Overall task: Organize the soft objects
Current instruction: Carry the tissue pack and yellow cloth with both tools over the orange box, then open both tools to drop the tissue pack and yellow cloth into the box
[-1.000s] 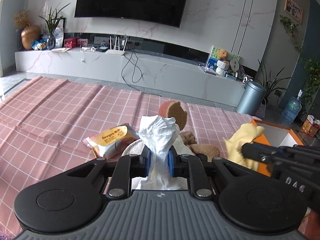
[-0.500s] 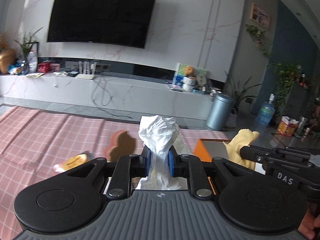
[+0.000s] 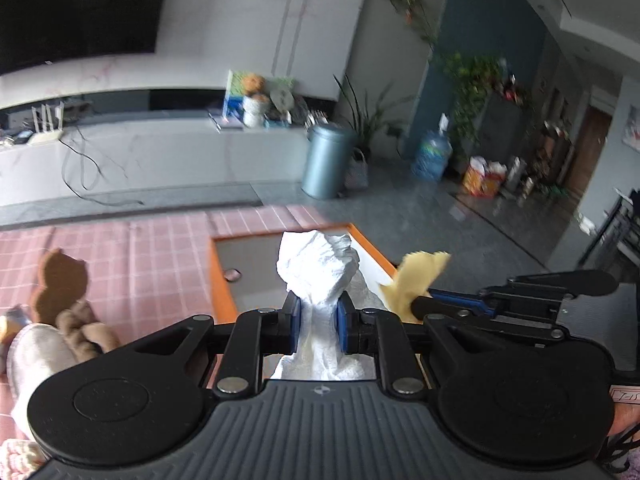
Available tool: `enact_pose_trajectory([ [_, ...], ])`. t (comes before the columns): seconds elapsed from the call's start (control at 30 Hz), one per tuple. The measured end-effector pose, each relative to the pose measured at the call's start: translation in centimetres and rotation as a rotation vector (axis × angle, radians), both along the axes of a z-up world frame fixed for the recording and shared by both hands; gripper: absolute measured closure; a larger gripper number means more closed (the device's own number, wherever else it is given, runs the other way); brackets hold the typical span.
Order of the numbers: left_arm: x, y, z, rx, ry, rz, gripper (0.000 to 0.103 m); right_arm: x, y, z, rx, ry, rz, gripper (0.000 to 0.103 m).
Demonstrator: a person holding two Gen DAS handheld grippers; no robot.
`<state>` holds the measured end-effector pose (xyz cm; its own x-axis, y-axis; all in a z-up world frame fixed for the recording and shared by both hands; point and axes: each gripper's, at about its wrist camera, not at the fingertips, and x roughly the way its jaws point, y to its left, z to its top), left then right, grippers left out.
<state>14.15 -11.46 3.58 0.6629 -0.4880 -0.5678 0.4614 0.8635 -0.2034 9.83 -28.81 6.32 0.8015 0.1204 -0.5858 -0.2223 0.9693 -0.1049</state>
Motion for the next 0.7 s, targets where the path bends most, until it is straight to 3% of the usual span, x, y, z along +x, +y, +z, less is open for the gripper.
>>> enact_pose_trajectory([
  [0.37, 2.2, -6.4, -4.7, 0.228, 0.143, -0.135, 0.083, 3.9, -2.9, -5.7, -0.002, 0.235, 0.085, 0.101],
  [0.7, 1.9, -8.2, -6.6, 0.358, 0.167, -0.157, 0.08, 4.7, -2.1, -8.0, -0.033, 0.347, 0.131, 0.101],
])
